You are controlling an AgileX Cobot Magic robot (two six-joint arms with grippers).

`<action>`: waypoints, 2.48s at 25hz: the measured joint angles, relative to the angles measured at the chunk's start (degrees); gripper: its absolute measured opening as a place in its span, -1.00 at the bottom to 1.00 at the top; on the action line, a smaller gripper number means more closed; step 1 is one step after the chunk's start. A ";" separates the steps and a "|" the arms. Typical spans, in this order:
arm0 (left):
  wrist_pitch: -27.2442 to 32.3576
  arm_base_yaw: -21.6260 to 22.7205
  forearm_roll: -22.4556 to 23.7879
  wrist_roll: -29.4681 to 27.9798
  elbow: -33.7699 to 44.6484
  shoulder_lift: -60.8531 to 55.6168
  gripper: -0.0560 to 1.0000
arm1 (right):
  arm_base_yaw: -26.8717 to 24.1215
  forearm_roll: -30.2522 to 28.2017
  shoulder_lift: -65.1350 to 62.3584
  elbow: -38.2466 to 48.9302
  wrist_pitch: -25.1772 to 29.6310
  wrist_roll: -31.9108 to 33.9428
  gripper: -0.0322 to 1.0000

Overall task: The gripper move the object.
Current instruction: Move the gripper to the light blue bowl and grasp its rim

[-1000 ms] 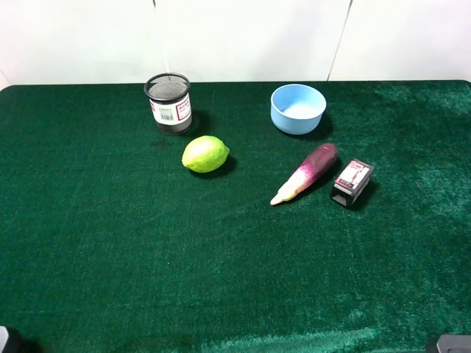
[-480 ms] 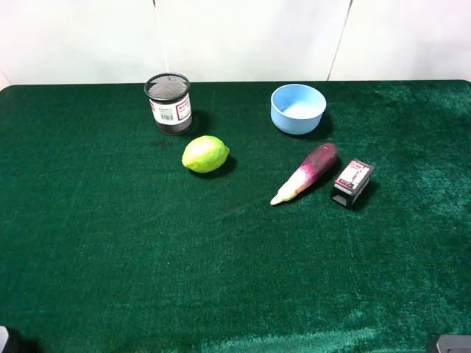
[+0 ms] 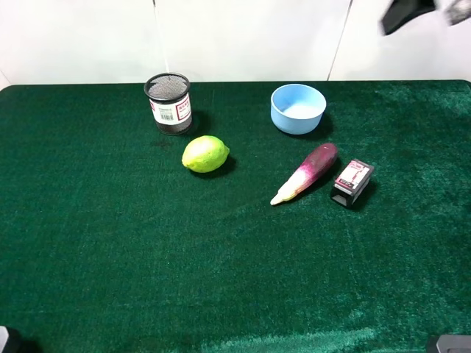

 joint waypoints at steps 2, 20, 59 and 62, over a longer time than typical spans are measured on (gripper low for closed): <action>0.00 0.00 0.00 0.00 0.00 0.00 0.98 | 1.71 -0.35 3.56 -2.01 -0.07 1.36 0.41; 0.00 0.00 0.00 0.00 0.00 0.00 0.98 | 3.12 0.43 30.54 -21.73 0.82 9.12 0.41; 0.00 0.00 0.00 0.00 0.00 0.00 0.98 | 3.12 -1.47 47.92 -24.33 -6.72 13.85 -0.79; 0.00 0.00 0.00 0.00 0.00 0.00 0.98 | 3.12 -1.10 47.99 -24.33 -7.02 13.85 -0.98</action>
